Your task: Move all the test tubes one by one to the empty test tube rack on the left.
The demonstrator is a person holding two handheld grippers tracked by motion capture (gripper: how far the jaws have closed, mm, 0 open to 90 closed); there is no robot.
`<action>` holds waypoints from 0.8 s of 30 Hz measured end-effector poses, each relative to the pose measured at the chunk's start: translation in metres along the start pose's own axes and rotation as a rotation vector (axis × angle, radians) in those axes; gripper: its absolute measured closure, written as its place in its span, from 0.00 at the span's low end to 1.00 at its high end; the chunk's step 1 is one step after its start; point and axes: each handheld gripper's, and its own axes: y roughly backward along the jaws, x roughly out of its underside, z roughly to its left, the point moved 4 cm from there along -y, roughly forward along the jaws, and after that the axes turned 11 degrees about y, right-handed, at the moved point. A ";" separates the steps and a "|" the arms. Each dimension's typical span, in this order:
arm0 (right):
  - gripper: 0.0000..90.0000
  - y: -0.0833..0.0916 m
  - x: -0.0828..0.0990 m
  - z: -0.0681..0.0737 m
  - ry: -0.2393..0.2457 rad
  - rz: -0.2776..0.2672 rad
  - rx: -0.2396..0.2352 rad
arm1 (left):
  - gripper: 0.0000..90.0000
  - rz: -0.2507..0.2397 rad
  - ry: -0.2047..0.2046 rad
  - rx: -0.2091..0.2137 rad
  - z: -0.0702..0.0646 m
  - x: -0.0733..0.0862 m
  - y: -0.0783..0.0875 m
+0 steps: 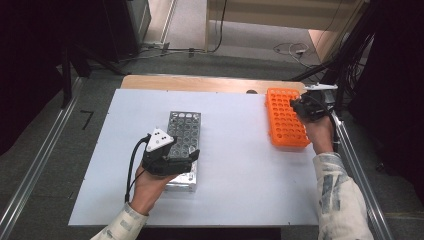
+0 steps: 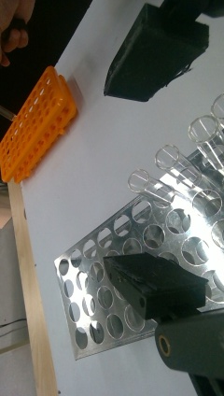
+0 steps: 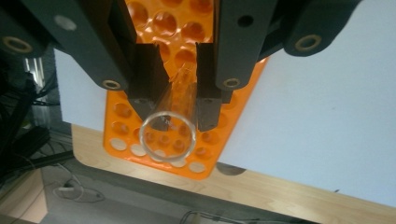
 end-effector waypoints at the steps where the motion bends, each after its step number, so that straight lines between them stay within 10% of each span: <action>1: 0.81 0.002 0.000 0.003 -0.001 -0.002 -0.016 | 0.17 -0.003 0.002 0.001 -0.001 0.000 0.000; 24: 0.81 0.017 0.004 0.082 0.118 -0.035 -0.219 | 0.17 0.004 0.002 0.002 -0.001 0.000 0.000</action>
